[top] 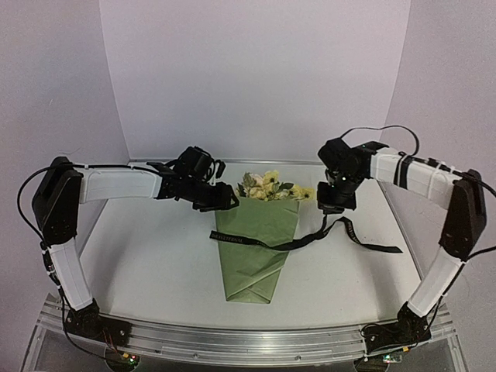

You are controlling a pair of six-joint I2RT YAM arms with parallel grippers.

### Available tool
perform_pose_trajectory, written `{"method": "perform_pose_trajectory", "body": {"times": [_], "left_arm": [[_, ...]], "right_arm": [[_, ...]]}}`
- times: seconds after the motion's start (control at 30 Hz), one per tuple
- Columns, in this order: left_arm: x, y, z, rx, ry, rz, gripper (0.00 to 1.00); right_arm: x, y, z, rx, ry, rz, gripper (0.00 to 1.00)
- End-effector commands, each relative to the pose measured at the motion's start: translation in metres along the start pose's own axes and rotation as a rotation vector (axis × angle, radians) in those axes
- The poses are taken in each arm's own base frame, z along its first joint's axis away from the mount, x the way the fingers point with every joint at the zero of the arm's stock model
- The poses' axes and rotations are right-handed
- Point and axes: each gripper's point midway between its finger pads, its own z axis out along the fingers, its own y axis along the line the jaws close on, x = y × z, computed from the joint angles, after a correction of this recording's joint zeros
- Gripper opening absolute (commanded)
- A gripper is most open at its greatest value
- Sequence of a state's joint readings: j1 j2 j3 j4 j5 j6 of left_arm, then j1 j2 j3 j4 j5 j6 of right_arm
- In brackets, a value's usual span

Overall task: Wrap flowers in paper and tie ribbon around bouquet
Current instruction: Adjust the left side of the ribbon on the folded bouquet.

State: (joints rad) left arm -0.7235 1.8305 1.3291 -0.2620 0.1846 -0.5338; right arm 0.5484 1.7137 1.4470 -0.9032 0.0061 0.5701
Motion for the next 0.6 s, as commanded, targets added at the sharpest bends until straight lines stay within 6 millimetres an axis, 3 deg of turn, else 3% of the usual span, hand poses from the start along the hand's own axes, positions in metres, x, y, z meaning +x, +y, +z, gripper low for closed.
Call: {"method": "perform_pose_trajectory", "body": {"times": [0.0,0.17,0.27,0.4,0.57], "left_arm": [[-0.004,-0.014,-0.006,0.059,-0.015,0.091,0.58],[0.002,-0.014,-0.004,0.057,-0.008,0.129,0.58],[0.001,-0.015,-0.006,0.051,-0.015,0.15,0.58],[-0.002,-0.013,-0.012,0.028,-0.027,0.169,0.58],[-0.004,-0.014,-0.018,0.021,-0.039,0.18,0.58]], "right_arm": [[0.036,-0.05,0.003,0.149,-0.073,0.215,0.0],[0.075,-0.077,0.021,0.215,-0.086,0.316,0.03],[0.084,-0.075,0.03,0.196,-0.044,0.313,0.29],[0.083,-0.089,0.034,0.166,0.019,0.346,0.54],[0.059,-0.104,0.031,0.113,0.046,0.247,0.65]]}}
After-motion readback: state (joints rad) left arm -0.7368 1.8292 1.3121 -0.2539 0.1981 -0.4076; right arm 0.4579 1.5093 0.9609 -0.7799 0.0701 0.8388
